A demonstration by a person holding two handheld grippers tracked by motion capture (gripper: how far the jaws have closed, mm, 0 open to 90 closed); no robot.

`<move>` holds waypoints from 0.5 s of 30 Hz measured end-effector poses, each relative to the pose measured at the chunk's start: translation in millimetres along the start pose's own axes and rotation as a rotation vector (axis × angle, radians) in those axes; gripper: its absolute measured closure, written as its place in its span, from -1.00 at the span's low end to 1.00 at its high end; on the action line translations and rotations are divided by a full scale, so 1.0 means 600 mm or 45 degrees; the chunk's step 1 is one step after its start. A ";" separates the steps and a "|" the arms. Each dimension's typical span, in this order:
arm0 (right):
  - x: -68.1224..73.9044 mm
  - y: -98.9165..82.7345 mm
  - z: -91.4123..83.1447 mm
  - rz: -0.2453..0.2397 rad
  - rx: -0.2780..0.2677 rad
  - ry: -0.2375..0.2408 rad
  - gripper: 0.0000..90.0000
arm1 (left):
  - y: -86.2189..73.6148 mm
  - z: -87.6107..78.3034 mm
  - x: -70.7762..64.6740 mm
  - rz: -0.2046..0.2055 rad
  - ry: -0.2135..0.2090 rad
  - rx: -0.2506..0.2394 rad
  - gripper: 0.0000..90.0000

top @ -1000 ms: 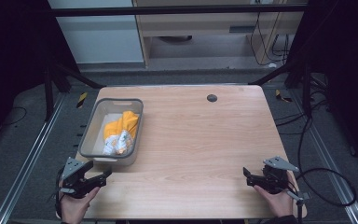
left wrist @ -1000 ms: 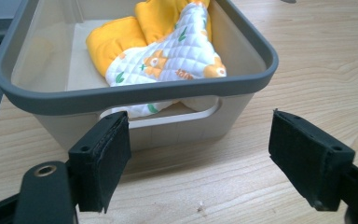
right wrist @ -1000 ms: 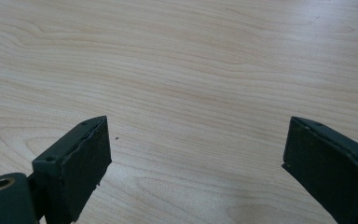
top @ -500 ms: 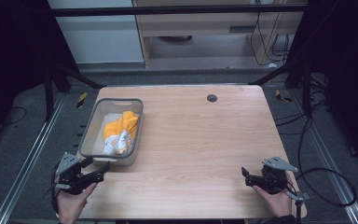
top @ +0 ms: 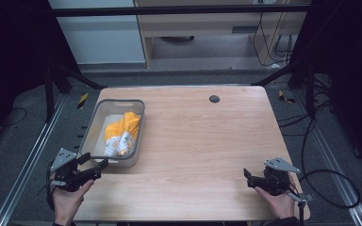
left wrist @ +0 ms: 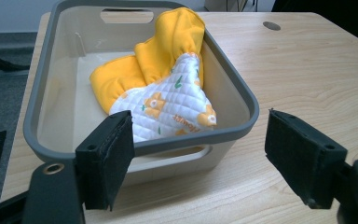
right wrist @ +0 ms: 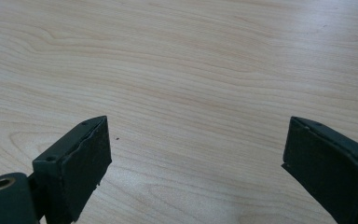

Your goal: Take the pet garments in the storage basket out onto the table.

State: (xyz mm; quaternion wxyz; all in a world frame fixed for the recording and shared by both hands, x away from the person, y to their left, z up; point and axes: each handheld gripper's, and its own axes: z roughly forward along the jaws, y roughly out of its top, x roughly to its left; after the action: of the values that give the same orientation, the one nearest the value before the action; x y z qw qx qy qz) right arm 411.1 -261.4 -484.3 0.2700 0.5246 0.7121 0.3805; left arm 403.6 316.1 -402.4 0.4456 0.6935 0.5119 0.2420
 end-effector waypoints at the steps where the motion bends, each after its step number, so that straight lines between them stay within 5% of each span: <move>1: 0.000 0.000 0.000 0.000 0.000 0.000 -0.83 | 0.003 0.001 0.000 0.005 0.000 0.004 -0.47; 15: -0.001 0.005 -0.004 -0.001 -0.019 -0.004 -0.82 | 0.044 0.020 -0.001 0.044 -0.028 0.046 -0.47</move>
State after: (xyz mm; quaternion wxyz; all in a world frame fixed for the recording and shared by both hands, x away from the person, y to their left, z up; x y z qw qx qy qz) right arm 410.6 -262.0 -480.5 0.2750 0.5230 0.7090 0.3849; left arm 425.9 308.8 -385.6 0.4342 0.7127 0.4993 0.2326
